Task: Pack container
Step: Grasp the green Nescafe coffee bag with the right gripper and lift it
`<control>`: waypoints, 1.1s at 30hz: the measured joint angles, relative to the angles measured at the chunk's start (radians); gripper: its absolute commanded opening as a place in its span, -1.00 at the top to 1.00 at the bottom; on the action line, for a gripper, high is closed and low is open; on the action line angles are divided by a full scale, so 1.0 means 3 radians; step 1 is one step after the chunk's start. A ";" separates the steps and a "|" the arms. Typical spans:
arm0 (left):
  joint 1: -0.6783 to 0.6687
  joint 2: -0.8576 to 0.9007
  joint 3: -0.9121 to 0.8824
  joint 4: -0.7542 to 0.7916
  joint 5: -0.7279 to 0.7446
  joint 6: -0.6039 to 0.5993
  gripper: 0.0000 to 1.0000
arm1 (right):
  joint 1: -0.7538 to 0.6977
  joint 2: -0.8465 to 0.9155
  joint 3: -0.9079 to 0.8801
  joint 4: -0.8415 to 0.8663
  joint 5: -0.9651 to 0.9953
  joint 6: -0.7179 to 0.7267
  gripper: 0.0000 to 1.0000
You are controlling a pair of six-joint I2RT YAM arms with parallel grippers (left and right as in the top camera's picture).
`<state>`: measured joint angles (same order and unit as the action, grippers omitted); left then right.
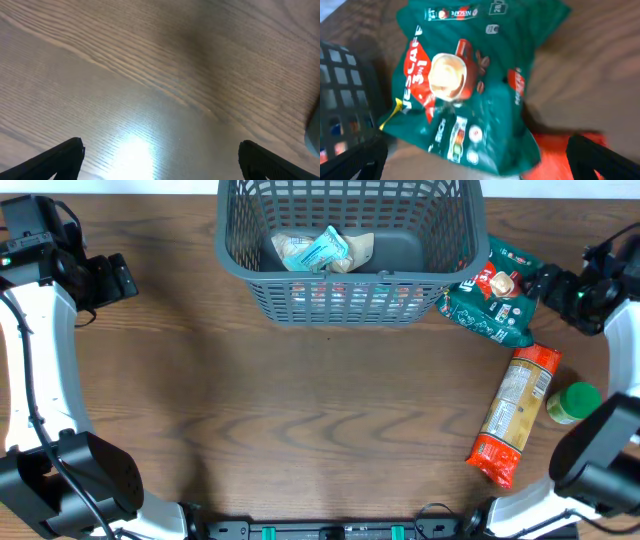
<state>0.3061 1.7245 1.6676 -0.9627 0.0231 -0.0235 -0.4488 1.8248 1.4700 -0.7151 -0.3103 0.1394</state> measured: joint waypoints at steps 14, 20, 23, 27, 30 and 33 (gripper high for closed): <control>-0.0094 0.0000 0.0000 0.0003 0.0000 -0.0001 -0.97 | 0.0000 0.0478 0.0005 0.0501 -0.0055 -0.0017 -0.99; -0.0161 0.0000 0.0000 0.0003 0.0000 -0.0003 -0.97 | 0.0000 0.0790 0.0008 0.0629 -0.0092 -0.0039 -0.98; -0.0187 0.0000 0.0000 0.0001 0.0000 -0.0008 -0.97 | 0.0001 0.0903 0.0008 0.0697 -0.0140 -0.0050 -0.98; -0.0211 0.0000 0.0000 0.0003 0.0000 -0.0009 -0.97 | 0.0005 0.1011 0.0015 0.0793 -0.0272 -0.0051 -0.98; -0.0217 0.0000 0.0000 0.0003 0.0001 -0.0009 -0.97 | 0.0017 0.1085 0.0042 0.0841 -0.0370 -0.0051 -0.90; -0.0220 0.0000 0.0000 0.0001 0.0000 -0.0009 -0.97 | 0.0060 0.1141 0.0084 0.0865 -0.0453 -0.0047 -0.47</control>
<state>0.2401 1.7245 1.6676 -0.9623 0.0231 -0.0261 -0.4309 2.1670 1.4952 -0.4557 -0.4461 0.1253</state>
